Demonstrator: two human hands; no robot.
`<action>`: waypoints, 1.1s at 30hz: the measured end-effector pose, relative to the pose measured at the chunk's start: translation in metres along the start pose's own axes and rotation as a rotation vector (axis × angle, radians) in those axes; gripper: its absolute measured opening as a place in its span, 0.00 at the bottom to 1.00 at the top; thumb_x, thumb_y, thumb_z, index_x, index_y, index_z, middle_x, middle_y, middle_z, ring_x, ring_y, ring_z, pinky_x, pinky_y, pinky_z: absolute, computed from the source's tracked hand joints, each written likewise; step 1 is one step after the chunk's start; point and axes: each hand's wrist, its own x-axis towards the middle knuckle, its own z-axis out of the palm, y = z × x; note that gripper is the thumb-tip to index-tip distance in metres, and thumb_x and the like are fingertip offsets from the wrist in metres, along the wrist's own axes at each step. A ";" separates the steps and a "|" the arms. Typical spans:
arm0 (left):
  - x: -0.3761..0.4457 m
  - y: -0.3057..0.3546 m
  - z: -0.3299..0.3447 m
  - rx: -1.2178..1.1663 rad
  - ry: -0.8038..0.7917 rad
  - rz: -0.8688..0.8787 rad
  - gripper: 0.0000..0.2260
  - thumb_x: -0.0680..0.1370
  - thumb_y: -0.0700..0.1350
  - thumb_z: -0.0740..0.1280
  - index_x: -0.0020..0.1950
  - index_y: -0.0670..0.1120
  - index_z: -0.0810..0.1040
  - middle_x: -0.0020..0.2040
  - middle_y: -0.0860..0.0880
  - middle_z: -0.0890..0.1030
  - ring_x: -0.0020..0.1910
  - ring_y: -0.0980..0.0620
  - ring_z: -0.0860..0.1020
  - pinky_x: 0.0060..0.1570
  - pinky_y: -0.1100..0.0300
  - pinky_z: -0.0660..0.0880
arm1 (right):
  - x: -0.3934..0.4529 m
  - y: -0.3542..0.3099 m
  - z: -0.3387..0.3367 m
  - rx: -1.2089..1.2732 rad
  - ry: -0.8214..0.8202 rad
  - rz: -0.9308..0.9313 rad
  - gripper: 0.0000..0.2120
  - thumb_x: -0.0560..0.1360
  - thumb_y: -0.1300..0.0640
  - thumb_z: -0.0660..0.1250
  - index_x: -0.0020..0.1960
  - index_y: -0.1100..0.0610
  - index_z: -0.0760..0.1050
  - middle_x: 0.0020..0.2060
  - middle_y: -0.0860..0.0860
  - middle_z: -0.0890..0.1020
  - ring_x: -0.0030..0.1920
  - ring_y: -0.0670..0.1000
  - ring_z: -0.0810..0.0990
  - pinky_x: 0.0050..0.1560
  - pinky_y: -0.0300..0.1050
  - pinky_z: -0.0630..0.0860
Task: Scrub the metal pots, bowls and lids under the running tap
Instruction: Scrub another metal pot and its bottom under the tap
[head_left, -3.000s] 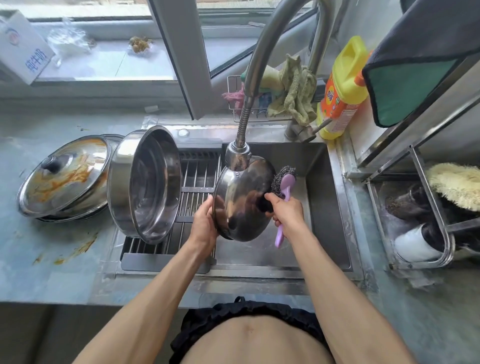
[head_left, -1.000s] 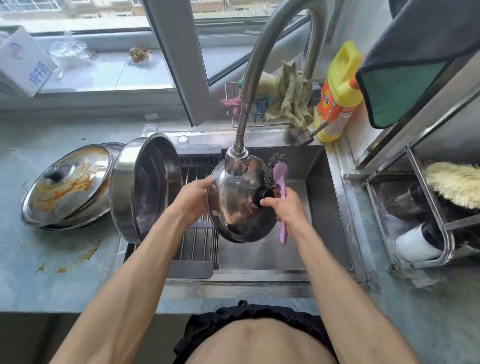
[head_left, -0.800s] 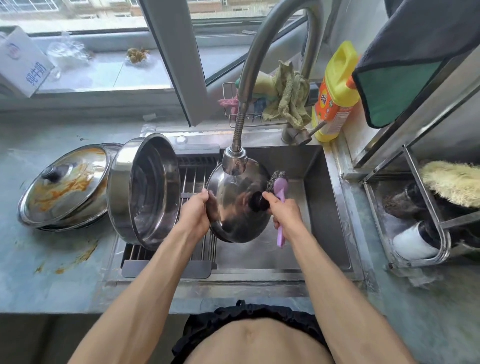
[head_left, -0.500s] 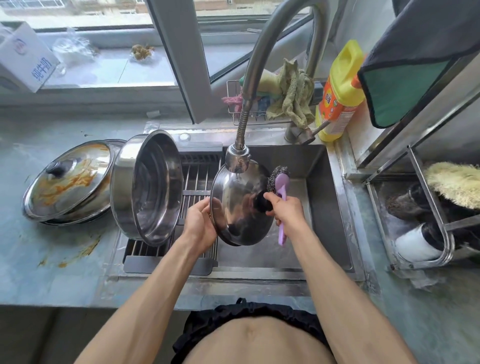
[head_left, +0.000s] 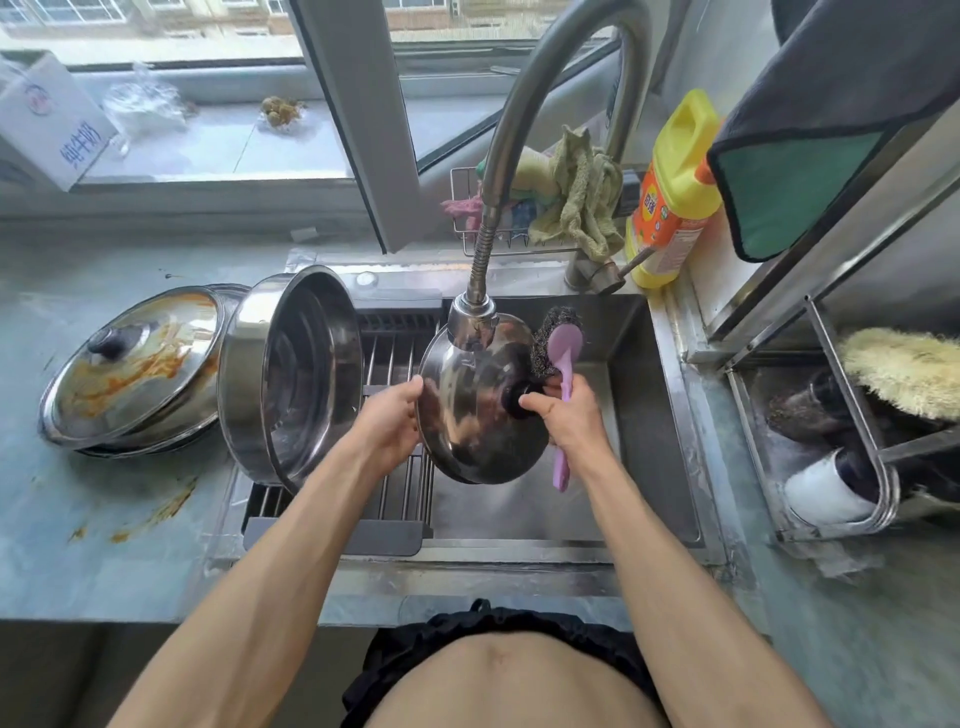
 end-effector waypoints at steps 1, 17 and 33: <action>0.001 -0.007 0.002 -0.047 0.023 0.001 0.16 0.87 0.41 0.58 0.40 0.43 0.75 0.36 0.48 0.78 0.35 0.54 0.77 0.47 0.58 0.77 | 0.001 0.001 0.001 0.010 0.011 0.021 0.20 0.70 0.59 0.74 0.60 0.58 0.74 0.50 0.52 0.80 0.42 0.50 0.78 0.39 0.43 0.74; 0.007 -0.036 -0.010 -0.317 0.215 -0.141 0.18 0.85 0.43 0.52 0.36 0.48 0.70 0.34 0.48 0.81 0.29 0.51 0.81 0.29 0.56 0.80 | 0.005 0.013 -0.029 0.027 0.201 0.099 0.09 0.77 0.57 0.66 0.38 0.57 0.73 0.35 0.52 0.80 0.24 0.49 0.67 0.27 0.42 0.65; -0.005 -0.007 0.017 -0.286 0.060 -0.126 0.16 0.83 0.46 0.54 0.43 0.48 0.79 0.38 0.46 0.86 0.39 0.44 0.83 0.32 0.53 0.79 | 0.001 -0.001 -0.049 -0.015 0.160 0.122 0.06 0.77 0.59 0.65 0.45 0.61 0.76 0.33 0.53 0.79 0.24 0.49 0.67 0.26 0.41 0.66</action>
